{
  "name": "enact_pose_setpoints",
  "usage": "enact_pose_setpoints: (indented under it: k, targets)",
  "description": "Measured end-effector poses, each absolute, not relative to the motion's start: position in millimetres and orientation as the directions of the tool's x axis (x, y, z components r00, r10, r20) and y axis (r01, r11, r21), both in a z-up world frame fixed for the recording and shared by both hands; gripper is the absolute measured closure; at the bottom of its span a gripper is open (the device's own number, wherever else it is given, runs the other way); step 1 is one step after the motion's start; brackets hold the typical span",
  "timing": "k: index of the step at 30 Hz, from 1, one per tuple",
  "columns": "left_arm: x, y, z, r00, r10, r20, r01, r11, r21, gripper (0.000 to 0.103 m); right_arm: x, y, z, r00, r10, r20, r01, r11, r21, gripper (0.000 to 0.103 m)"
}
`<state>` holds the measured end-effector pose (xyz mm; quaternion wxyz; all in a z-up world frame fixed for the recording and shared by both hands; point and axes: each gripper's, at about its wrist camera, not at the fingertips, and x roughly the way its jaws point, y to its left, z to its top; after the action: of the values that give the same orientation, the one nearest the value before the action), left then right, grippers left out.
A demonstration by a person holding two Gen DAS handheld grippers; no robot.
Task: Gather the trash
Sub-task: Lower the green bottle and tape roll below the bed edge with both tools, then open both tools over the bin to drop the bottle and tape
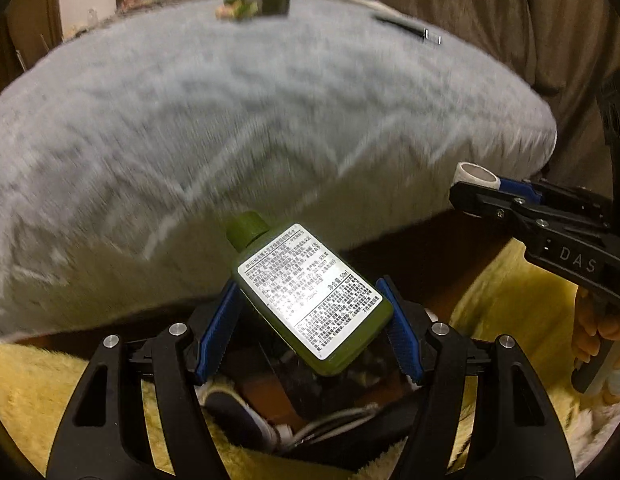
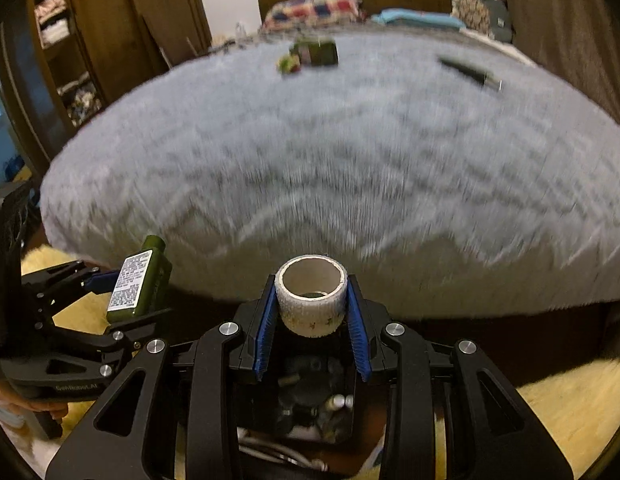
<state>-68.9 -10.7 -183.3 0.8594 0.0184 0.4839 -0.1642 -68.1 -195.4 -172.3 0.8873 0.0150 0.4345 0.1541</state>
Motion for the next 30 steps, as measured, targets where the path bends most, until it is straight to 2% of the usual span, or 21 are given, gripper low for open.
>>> enact_pose_setpoints:
  k: [11,21,29,30]
  targets:
    - [-63,-25,-256,0.31,-0.234,-0.921,0.286,0.947,-0.144,0.038,-63,-190,-235,0.422,0.311,-0.852,-0.231,0.945,0.231,0.069]
    - [-62,-30,-297,0.184,-0.224,-0.957,0.271,0.947,-0.17,0.038,-54,-188,-288,0.282,0.26,-0.923,-0.193,0.958,0.211,0.069]
    - [-60,-29,-315,0.127,-0.23,-0.965,0.229,0.953,-0.197,0.038,-55,-185,-295,0.251,0.272,-0.929,-0.199,0.954,0.226,0.068]
    - [-62,-28,-316,0.123,-0.227,-0.966,0.227,0.954,-0.195,0.036,-55,-186,-296,0.248,0.274,-0.929,-0.192,0.954,0.23,0.065]
